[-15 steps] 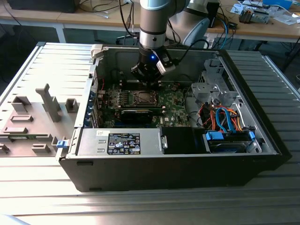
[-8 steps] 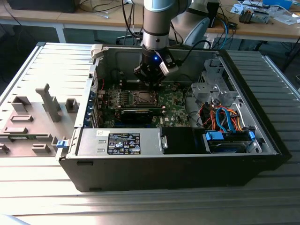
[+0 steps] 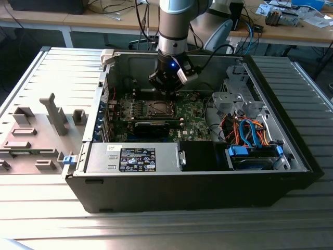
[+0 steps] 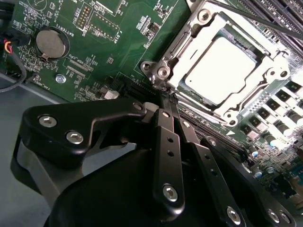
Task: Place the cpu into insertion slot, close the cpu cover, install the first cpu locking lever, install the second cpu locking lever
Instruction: 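Install the first cpu locking lever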
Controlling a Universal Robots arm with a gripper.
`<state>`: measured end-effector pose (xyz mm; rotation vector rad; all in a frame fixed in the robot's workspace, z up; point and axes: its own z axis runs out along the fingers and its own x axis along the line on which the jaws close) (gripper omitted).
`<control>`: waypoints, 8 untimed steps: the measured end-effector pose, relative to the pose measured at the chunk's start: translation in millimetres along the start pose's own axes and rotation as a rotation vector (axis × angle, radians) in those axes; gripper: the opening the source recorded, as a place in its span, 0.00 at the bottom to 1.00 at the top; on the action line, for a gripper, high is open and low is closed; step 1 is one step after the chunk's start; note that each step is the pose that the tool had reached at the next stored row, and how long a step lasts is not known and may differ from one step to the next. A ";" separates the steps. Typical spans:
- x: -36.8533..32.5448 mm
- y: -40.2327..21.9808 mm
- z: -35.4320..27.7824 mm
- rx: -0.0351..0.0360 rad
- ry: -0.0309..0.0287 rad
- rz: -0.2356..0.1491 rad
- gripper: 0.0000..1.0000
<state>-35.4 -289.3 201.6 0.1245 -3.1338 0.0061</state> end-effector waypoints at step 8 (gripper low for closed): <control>0.2 -0.3 -8.1 0.0030 0.0005 0.000 0.11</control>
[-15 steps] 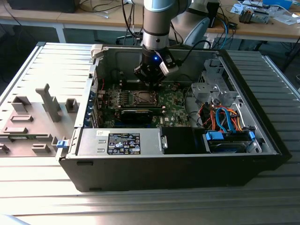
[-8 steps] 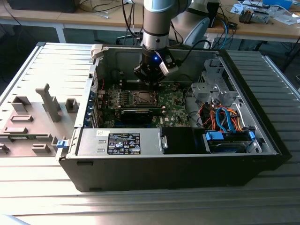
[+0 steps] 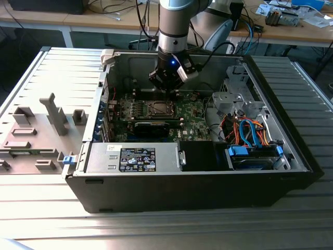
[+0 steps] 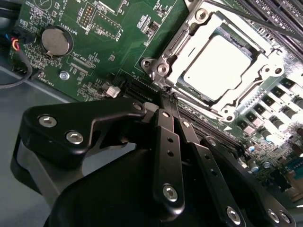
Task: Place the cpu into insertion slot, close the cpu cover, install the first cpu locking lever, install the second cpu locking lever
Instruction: 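Install the first cpu locking lever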
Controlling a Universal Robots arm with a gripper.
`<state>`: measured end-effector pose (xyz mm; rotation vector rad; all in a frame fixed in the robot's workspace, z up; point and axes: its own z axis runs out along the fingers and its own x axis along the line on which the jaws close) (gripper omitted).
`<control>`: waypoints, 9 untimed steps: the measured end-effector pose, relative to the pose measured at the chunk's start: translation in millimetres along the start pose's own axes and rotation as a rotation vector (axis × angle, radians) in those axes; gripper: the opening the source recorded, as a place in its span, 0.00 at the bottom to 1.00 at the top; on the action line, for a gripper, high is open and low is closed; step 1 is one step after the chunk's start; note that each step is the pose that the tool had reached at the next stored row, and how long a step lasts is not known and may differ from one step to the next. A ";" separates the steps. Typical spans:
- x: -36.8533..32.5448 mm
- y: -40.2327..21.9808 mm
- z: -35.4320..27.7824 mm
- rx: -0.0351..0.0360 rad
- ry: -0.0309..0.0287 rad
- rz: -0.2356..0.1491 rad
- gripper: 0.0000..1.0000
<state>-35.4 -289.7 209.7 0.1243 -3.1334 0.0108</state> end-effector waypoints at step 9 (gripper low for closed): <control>0.9 -11.0 0.5 0.0060 0.0004 0.000 0.11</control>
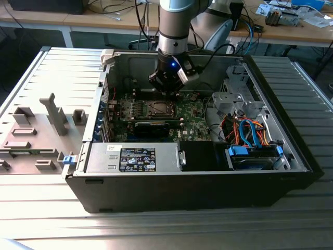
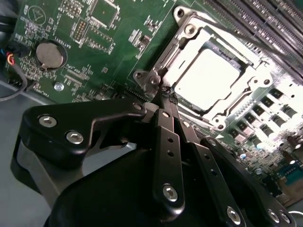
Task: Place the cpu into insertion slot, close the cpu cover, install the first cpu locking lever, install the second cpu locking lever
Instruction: 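Install the first cpu locking lever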
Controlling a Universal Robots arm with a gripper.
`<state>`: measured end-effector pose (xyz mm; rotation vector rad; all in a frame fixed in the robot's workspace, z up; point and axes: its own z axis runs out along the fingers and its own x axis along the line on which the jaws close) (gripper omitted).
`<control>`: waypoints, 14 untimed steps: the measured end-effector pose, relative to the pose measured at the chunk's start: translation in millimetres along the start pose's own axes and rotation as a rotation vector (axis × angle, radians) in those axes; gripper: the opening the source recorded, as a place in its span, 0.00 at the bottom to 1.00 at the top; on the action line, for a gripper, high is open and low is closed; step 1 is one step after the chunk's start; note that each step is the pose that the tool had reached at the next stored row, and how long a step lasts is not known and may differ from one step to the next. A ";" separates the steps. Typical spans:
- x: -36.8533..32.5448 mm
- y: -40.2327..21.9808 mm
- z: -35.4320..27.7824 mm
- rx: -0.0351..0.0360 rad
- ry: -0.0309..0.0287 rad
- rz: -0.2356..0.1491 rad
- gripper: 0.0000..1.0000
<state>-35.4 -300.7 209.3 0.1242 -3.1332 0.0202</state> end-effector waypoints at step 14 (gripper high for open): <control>1.2 -15.0 -1.2 0.0151 0.0012 0.000 0.11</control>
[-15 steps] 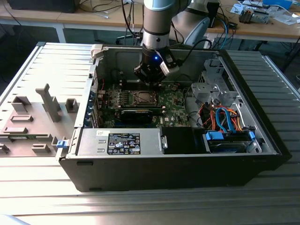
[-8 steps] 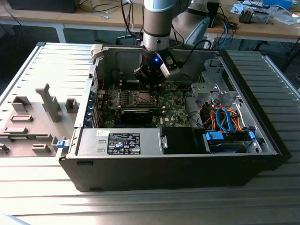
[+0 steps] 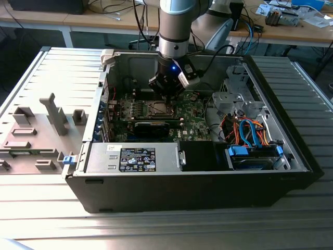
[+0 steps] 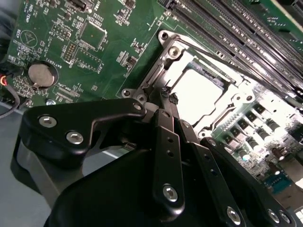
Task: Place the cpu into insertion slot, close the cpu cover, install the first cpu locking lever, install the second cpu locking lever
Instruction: 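Install the first cpu locking lever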
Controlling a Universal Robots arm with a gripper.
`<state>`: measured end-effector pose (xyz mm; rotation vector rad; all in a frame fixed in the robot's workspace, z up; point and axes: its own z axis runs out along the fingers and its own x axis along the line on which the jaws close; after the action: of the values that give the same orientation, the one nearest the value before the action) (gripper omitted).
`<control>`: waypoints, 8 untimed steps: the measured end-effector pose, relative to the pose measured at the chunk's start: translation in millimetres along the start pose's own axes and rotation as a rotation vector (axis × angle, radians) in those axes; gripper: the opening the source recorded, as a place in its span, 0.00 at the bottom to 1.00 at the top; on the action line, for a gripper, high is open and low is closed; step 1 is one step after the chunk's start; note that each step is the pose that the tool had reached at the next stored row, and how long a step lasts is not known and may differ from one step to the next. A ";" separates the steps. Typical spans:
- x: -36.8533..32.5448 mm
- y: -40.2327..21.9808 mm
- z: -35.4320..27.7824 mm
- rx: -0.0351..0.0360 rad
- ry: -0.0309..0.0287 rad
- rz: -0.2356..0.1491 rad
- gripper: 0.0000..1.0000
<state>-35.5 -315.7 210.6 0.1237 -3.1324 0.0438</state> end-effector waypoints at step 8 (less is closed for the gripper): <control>0.0 -0.5 -17.5 0.0012 0.0001 0.000 0.11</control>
<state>-35.4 -315.7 228.1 0.1241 -3.1324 0.0457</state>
